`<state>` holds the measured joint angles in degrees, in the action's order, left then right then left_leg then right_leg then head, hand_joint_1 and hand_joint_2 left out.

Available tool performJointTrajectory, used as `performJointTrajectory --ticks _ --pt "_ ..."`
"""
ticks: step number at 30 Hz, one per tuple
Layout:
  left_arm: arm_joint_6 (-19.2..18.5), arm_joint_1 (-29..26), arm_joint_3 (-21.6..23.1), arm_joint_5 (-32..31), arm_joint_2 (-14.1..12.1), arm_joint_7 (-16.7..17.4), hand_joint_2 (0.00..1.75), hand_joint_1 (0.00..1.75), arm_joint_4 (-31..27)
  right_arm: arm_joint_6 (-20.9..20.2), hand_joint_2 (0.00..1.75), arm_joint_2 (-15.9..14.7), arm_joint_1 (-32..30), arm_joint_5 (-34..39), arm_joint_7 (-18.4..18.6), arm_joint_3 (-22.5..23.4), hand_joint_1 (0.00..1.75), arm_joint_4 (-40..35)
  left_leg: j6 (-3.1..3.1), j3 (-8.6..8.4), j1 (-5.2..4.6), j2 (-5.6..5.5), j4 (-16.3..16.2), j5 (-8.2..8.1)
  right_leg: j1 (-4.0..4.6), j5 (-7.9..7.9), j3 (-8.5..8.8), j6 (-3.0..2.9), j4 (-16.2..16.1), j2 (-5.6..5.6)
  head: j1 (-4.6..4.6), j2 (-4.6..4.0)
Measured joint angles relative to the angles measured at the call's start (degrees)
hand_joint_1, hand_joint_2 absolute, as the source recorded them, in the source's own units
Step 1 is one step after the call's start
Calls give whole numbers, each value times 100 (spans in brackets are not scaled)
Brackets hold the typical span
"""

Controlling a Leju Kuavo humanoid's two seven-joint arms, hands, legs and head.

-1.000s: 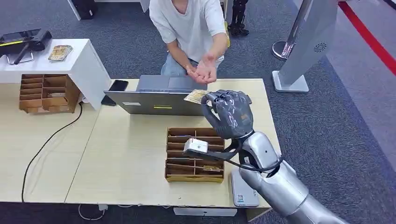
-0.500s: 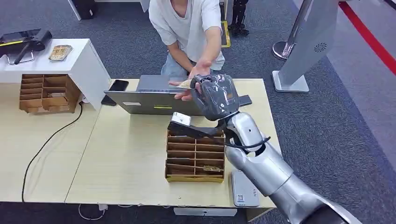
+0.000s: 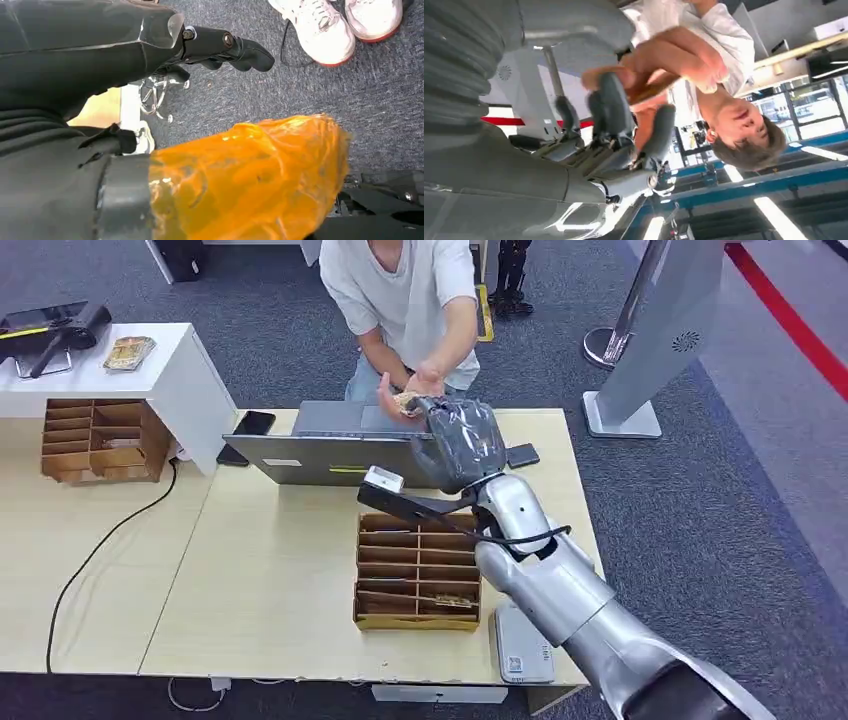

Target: Pass the card to the sensor for recognition and then transmit it.

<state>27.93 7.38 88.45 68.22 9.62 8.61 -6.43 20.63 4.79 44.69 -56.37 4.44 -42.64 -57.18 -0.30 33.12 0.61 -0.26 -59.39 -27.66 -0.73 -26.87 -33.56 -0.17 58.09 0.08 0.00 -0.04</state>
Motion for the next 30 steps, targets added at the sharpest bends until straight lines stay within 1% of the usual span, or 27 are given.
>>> performJointTrajectory --ticks 1,2,8,10,12,13,18,19,23,26,27,28,30 --pt "2 0 0 2 0 0 0 0 0 4 175 2 -1 -2 0 0 0 20 0 0 0 0 0 0 0 0 0 0 0 0 0 0" --pt "4 0 0 4 0 0 0 0 0 15 0 2 0 -4 0 0 0 37 0 0 0 0 0 0 0 0 0 0 0 0 -2 0" --pt "24 0 0 44 0 0 0 0 0 184 0 9 -49 31 -112 9 0 35 0 0 0 0 0 0 0 0 0 0 0 0 0 0" --pt "33 0 0 68 0 0 0 0 0 227 0 9 -135 167 -232 20 0 -48 0 0 0 0 0 0 0 0 -1 0 0 0 0 0" --pt "42 -2 0 100 2 0 0 0 0 230 0 9 -258 467 -461 48 0 -194 0 0 0 0 0 0 0 0 -1 0 0 0 0 0" --pt "46 -2 0 105 2 0 0 0 0 234 0 9 -320 527 -516 57 0 -258 0 0 0 0 0 0 0 0 -1 0 0 0 -2 0" --pt "50 -2 0 122 4 0 0 0 0 234 0 9 -478 605 -564 107 0 -459 0 -1 0 1 0 0 0 0 -1 0 -1 0 0 0" --pt "52 -2 0 137 4 0 0 0 0 245 0 9 -507 711 -647 120 0 -492 0 -1 0 1 0 0 0 0 -1 0 -1 0 0 0" --pt "94 -4 -2 232 11 0 0 0 0 407 0 9 -889 1524 -1299 216 0 -916 0 -1 0 0 0 -1 0 -1 -1 0 -1 0 -2 0" --pt "148 -7 -7 321 20 0 0 0 0 481 0 -19 -1429 2375 -1978 295 0 -1493 2 0 0 -2 0 -3 0 -4 -3 4 -3 -1 0 0" --pt "157 -9 -11 347 24 0 0 0 0 479 0 -37 -1617 2591 -2152 306 0 -1647 3 0 0 -2 1 -5 0 -5 -3 4 -3 -1 -2 0" --pt "166 -10 -18 374 26 0 0 0 0 466 0 -61 -1847 2939 -2414 315 0 -1900 3 0 0 -2 1 -8 0 -6 -3 5 -4 -1 0 0" --pt "190 -10 -44 411 37 0 0 0 0 402 0 -109 -2306 3441 -2772 345 0 -2272 8 1 0 -1 2 -12 0 -7 -4 5 -5 -1 0 0"
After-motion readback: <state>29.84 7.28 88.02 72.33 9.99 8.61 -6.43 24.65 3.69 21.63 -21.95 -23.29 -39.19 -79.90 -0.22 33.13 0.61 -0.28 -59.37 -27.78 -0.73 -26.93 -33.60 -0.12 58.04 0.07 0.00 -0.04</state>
